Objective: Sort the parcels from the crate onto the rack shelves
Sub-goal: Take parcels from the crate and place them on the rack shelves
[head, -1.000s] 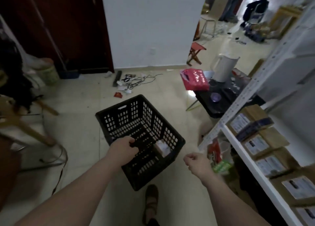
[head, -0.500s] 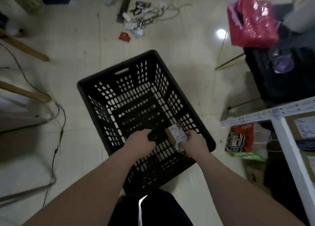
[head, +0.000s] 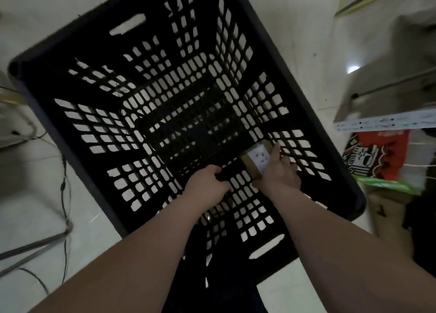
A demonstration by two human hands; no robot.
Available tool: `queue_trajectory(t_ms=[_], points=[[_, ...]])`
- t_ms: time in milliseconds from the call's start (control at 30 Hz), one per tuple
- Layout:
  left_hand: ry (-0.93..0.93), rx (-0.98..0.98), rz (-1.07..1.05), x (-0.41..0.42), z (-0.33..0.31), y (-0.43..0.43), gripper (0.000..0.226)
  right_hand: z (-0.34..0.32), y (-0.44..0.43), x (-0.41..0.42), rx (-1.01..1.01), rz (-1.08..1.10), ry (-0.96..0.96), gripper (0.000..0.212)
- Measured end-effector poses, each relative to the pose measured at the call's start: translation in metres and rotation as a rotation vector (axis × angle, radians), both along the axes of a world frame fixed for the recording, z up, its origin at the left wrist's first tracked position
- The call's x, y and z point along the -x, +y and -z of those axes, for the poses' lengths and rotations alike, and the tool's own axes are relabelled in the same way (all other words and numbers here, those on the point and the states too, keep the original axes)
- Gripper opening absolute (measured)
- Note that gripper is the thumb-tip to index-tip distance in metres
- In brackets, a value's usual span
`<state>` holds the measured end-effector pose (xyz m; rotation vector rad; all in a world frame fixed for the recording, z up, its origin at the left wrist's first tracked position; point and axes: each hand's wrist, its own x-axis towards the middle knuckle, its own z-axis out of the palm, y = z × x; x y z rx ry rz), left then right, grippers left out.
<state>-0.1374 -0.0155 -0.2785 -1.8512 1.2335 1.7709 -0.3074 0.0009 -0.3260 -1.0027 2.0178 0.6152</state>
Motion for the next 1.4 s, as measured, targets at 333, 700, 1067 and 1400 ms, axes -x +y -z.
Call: queue_trajectory(t_ms=[333, 700, 1067, 1400], points=[[0.078, -0.194, -0.543, -0.014, -0.025, -0.03, 0.07, -0.042, 0.002, -0.023, 0.422, -0.336, -0.286, 0.09], [0.398, -0.22, -0.743, -0.039, -0.144, -0.04, 0.053, -0.147, 0.023, -0.036, 1.185, -0.365, -0.336, 0.073], [0.613, 0.221, -0.173, -0.043, -0.299, -0.041, 0.105, -0.319, 0.051, -0.021, 0.991, 1.0, -0.903, 0.05], [0.775, 0.273, -0.014, 0.006, -0.388, -0.003, 0.082, -0.398, 0.14, -0.02, 0.984, 1.134, -1.081, 0.057]])
